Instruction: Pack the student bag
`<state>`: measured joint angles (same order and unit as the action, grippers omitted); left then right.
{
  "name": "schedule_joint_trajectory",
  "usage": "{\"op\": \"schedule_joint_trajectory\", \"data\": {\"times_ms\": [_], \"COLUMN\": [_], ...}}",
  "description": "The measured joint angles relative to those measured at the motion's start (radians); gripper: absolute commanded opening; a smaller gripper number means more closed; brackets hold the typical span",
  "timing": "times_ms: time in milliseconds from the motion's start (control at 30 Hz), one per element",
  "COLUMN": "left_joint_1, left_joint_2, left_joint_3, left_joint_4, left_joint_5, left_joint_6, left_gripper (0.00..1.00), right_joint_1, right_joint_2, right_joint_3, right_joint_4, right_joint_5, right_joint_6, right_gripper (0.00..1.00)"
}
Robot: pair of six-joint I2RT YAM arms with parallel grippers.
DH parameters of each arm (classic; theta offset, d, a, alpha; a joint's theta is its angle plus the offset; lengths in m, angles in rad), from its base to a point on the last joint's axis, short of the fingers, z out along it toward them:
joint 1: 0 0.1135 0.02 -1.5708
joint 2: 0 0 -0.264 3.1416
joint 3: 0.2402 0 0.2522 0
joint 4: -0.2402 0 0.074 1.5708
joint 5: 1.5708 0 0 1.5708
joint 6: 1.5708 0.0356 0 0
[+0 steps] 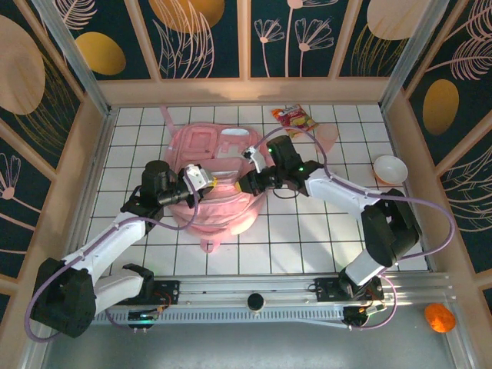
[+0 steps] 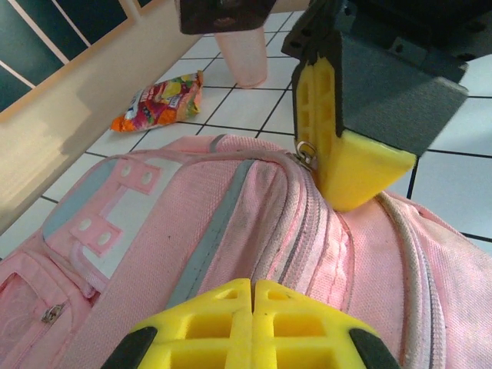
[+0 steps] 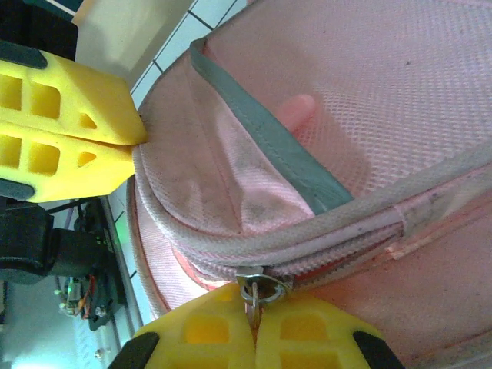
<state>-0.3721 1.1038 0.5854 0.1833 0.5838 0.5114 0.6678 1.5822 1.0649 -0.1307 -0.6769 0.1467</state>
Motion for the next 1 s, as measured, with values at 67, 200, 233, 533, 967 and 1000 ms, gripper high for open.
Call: {"op": "schedule_joint_trajectory", "data": {"times_ms": [67, 200, 233, 533, 967, 1000], "left_joint_1": [-0.002, -0.027, -0.036, -0.126, 0.005, 0.005], "left_joint_2": [0.004, 0.016, 0.02, 0.067, 0.025, 0.034], "left_joint_3": [0.0, 0.006, 0.008, 0.028, 0.088, 0.098], "left_joint_4": [0.0, -0.002, -0.003, 0.016, -0.181, -0.2], "left_joint_5": [-0.006, -0.041, -0.052, -0.148, -0.122, -0.121], "left_joint_6": [-0.005, -0.009, -0.009, -0.067, 0.104, 0.121], "left_gripper": [0.0, 0.0, 0.0, 0.28, 0.84, 0.85], "right_joint_1": [0.022, 0.056, 0.057, 0.072, -0.008, -0.014], "right_joint_2": [0.0, 0.0, 0.0, 0.0, 0.006, 0.007], "right_joint_3": [0.002, 0.006, 0.006, 0.006, 0.074, 0.08], "right_joint_4": [-0.002, -0.012, -0.017, -0.04, -0.248, -0.263], "right_joint_5": [0.001, 0.019, 0.023, 0.041, 0.023, 0.021], "right_joint_6": [0.027, 0.088, 0.103, 0.308, 0.255, 0.246], "right_gripper": [0.0, 0.0, 0.0, 0.0, 0.0, 0.0]}}
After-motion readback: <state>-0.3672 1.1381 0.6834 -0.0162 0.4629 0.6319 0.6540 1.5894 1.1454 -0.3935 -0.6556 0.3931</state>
